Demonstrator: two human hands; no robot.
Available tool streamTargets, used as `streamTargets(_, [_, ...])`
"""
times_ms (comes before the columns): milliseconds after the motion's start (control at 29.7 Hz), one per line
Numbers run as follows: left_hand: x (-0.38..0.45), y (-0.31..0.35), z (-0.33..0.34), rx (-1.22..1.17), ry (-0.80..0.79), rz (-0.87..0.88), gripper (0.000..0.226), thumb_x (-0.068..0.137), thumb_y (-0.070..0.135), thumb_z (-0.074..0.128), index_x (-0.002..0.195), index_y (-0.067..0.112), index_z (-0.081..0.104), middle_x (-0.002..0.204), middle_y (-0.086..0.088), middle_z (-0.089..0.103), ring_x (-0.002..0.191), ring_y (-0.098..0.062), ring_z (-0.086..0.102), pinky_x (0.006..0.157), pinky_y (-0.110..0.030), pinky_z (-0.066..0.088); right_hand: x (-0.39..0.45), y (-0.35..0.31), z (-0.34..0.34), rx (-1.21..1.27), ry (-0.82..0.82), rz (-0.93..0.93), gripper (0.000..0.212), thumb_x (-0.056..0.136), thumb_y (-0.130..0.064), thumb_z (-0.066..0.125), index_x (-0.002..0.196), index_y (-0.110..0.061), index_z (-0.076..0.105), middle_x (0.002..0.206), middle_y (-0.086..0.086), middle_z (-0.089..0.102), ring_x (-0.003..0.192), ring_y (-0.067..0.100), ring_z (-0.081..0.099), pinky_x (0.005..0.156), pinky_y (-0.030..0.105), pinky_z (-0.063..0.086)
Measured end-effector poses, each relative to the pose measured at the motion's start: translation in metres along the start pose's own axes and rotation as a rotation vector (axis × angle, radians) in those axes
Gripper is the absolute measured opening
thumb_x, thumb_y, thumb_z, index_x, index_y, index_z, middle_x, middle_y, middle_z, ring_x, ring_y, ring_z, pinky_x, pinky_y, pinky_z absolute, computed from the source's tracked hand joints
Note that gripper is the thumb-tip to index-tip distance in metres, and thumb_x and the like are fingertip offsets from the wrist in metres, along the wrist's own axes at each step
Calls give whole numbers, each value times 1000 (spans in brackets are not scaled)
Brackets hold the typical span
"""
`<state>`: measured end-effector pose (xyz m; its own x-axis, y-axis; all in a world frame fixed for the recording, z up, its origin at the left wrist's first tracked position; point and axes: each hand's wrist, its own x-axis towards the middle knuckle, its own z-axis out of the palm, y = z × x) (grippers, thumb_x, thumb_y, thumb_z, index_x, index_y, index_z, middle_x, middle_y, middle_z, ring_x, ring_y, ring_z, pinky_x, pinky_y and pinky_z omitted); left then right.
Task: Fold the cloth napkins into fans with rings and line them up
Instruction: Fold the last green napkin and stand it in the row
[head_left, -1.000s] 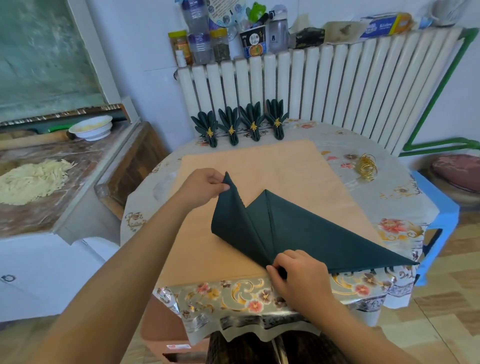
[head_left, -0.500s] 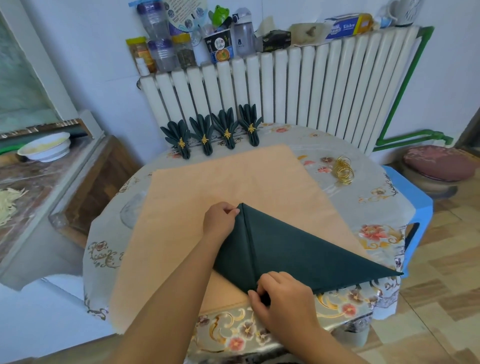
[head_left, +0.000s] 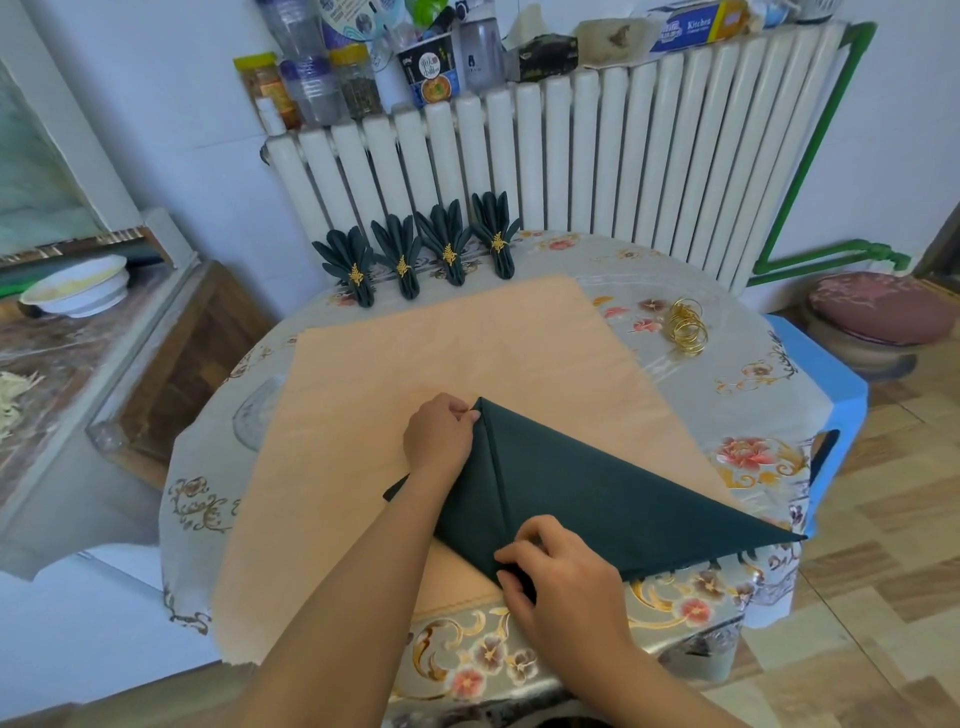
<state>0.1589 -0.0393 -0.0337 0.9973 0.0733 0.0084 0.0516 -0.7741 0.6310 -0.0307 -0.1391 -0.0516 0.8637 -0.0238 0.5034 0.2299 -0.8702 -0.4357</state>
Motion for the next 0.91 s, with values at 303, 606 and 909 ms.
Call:
streamTargets(303, [1,3,-18,248,-79,-16,35,96,29,50,66,14,57,67,-2,60,65,-21,56,53,-29,36,0,3,-3,55,-35,-68,4,66,-28,75,67,-31,74,84,-21,67,63,0,58,50,11,43])
streamTargets(606, [-31,-28,-36,156,37,-81,21,96,33,51,91,18,63,88,4,64,79,-17,57,62,-29,40,-5,7,-16,125,-144,-108,4,60,-33,69,60,-36,72,73,-27,64,65,-8,56,49,7,44])
streamTargets(909, [-41,-29,-32,213,188,117,23,98,30,46,101,11,59,106,-6,59,95,-24,54,78,-35,40,-7,9,-18,138,-181,-97,3,66,-36,70,65,-36,74,78,-27,65,67,-6,55,52,8,43])
